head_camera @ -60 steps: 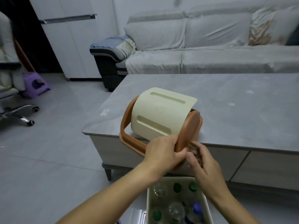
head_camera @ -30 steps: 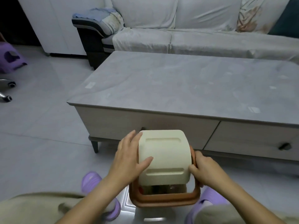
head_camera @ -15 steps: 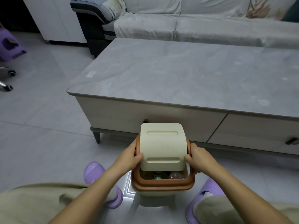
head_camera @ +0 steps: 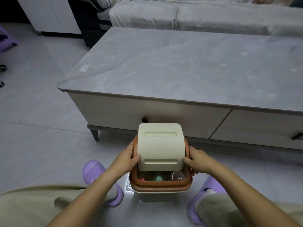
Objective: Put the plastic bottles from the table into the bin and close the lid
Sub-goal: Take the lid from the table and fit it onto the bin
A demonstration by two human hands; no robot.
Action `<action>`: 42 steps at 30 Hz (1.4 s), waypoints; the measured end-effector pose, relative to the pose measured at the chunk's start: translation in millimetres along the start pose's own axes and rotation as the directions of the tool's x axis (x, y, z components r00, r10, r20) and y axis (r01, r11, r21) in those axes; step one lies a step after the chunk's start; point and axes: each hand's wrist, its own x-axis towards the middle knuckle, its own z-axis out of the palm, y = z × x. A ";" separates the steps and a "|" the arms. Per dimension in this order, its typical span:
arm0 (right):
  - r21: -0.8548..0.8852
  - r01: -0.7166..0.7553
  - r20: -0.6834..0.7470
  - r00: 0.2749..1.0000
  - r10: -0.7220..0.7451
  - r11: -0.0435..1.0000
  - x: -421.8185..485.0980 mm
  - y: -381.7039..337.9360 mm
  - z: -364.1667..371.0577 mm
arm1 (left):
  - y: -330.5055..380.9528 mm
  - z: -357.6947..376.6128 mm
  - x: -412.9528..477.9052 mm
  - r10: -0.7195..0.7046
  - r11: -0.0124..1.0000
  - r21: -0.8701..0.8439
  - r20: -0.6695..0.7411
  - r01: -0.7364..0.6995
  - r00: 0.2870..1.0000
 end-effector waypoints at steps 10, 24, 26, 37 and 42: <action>-0.050 0.032 0.011 0.999 -0.031 0.998 -4.4 6.2 12.0 | -5.6 5.5 -5.9 0.043 0.996 0.081 -0.009 -0.042 0.999; 0.399 -0.053 -0.276 0.945 0.175 0.915 18.2 -14.3 16.0 | 12.9 16.9 19.2 -0.250 0.842 -0.503 -0.043 0.196 0.967; 0.453 -0.029 -0.319 0.928 0.193 0.891 26.7 -18.6 22.1 | 10.0 21.7 29.0 -0.228 0.882 -0.442 -0.092 0.165 0.969; 0.616 0.106 -0.494 0.824 0.277 0.781 35.0 -12.1 54.0 | -9.1 42.4 34.1 -0.288 0.906 -0.380 -0.227 0.188 0.930; 0.649 0.083 -0.459 0.835 0.303 0.756 37.2 -15.9 48.8 | 3.3 34.4 37.0 -0.333 0.892 -0.383 -0.201 0.239 0.921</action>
